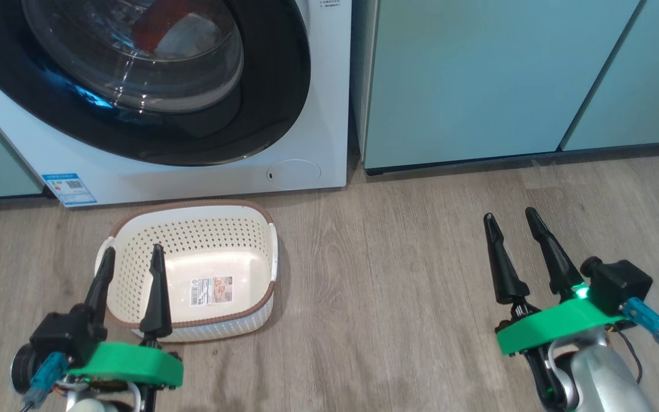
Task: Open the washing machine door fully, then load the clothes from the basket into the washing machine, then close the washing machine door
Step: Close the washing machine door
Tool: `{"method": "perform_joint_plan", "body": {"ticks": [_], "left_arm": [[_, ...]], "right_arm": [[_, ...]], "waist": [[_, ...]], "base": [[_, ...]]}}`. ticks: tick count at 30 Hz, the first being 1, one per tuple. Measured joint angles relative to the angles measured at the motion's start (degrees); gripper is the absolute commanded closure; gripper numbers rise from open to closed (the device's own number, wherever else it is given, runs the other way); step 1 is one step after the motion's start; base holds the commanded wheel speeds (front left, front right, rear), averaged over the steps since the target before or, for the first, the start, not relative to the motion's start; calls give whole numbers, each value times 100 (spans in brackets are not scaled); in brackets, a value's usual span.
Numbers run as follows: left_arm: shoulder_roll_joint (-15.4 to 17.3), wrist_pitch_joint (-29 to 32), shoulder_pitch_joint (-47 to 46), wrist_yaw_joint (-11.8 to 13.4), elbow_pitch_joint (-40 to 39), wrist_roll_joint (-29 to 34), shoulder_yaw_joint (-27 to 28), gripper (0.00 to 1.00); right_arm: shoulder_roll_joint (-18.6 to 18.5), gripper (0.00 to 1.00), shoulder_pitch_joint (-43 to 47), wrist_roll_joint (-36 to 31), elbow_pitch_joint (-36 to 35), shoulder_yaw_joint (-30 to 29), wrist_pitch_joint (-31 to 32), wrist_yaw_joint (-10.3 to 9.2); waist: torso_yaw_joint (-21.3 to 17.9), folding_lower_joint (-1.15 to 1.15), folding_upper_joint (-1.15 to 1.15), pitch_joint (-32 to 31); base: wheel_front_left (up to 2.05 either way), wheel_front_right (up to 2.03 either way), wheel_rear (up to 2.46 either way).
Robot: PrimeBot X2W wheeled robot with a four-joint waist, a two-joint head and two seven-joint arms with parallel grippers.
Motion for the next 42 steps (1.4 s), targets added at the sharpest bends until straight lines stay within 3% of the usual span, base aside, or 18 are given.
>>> {"method": "perform_joint_plan", "body": {"ticks": [11,25,26,27,36,42], "left_arm": [[0,0,-1,75,25,34,-102,0],[0,0,-1,93,40,32,-167,0],[0,0,-1,93,37,32,-183,0],[0,0,-1,92,35,31,-203,0],[1,0,-308,90,-54,30,-443,0],[-2,0,-816,81,-101,-10,-711,0]], "right_arm": [[3,0,3,519,-10,-125,0,0],[3,0,4,246,-12,-55,0,0],[2,73,3,253,-15,-29,0,0],[3,100,2,269,-21,2,0,0],[-43,100,-717,-261,-73,597,0,0],[-633,100,-2013,-256,227,1424,0,0]], "waist": [[76,0,0,-33],[249,0,0,15],[270,0,0,41],[293,0,0,68],[555,0,0,678],[868,0,0,1236]], "base": [[0,0,0],[0,0,0],[0,0,0],[0,0,0],[0,0,0],[0,0,0]]}}
